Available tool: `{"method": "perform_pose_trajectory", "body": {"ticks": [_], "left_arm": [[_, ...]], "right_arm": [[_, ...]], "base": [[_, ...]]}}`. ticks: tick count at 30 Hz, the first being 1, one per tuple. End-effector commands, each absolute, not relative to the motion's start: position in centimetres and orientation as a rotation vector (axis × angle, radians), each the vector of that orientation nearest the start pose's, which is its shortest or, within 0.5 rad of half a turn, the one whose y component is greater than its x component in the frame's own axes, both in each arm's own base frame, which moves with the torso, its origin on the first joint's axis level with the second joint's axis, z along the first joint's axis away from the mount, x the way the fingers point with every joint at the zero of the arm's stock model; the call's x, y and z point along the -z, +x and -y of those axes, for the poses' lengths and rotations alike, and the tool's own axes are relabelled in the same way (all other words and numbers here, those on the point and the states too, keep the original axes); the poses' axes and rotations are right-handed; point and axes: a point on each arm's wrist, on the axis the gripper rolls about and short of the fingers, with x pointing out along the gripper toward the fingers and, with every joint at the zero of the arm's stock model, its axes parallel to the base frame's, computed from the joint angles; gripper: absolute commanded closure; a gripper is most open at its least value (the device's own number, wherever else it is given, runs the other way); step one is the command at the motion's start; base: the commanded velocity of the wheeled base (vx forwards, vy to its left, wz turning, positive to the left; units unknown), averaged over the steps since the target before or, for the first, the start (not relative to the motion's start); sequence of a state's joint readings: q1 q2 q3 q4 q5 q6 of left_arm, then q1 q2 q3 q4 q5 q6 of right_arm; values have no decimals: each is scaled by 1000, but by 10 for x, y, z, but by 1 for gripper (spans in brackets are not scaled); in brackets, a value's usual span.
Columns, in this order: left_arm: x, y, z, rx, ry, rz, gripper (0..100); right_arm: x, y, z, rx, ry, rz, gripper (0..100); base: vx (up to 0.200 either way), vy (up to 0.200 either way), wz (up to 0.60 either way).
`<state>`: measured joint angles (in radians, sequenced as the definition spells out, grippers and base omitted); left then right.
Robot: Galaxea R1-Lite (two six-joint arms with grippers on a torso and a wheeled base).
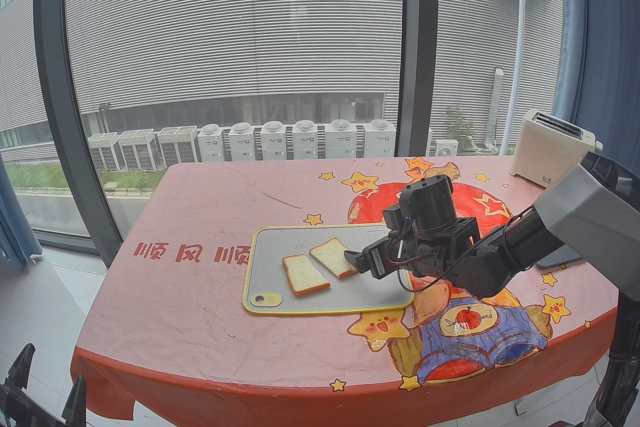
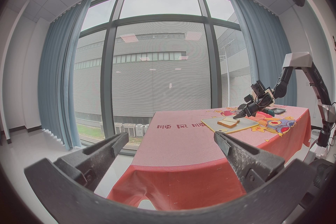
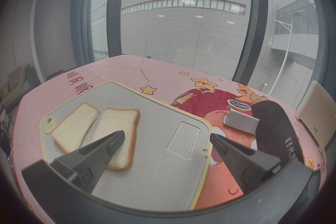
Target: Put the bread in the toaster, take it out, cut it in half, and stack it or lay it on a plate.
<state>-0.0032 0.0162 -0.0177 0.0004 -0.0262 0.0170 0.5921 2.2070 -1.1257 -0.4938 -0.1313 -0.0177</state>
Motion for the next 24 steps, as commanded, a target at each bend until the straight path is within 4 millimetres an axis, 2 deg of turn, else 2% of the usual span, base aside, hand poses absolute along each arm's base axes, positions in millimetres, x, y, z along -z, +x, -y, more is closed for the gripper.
{"method": "perform_pose_trajectory", "body": {"ticks": [1,14,15,24], "left_arm": [[-76,-22,1,29,17,-10,0],[-76,-22,1,29,17,-9,0],[-76,-22,1,28,17,-9,0],[-76,-22,1,29,17,-9,0]], "right_arm": [[-60,344,-227,-450,-232,-563,0],[-59,343,-227,-453,-240,-568,0],[-58,343,-227,-454,-245,-571,100],[-56,339,-228,-461,-261,-578,100]], "base": [[0,0,0],[0,0,0],[0,0,0],[0,0,0]]}}
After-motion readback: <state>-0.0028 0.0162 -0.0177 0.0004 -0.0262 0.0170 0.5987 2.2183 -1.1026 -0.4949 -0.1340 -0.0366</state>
